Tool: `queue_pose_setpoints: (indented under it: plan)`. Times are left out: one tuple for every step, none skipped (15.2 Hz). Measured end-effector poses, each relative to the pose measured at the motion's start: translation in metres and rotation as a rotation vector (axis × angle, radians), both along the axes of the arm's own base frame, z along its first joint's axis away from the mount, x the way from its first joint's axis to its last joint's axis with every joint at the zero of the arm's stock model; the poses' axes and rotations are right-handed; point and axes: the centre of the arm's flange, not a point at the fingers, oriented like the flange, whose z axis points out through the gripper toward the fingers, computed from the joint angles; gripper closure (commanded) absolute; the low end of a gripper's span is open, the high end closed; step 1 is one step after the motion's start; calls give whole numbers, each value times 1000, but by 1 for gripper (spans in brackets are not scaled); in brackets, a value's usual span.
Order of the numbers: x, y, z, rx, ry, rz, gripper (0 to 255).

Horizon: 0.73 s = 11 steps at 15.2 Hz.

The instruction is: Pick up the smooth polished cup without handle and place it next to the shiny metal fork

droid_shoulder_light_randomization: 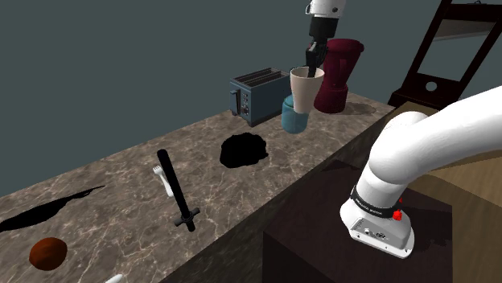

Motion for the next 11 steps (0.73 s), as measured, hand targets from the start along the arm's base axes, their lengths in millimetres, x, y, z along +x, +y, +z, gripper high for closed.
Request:
queue_pose_setpoints:
  plan:
    - [6,10,0,0,0,0,255]
    - [11,25,2,0,0,1,255]
    - [16,36,1,0,0,0,255]
    - [21,49,1,0,0,0,255]
    - [27,60,2,0,0,0,255]
    - [32,71,0,0,0,0,255]
    - [40,83,-1,0,0,0,255]
    - [45,94,-1,0,1,0,255]
    - [50,107,-1,0,1,0,255]
    - [56,118,1,0,0,-1,255]
    - [62,130,-2,0,0,0,255]
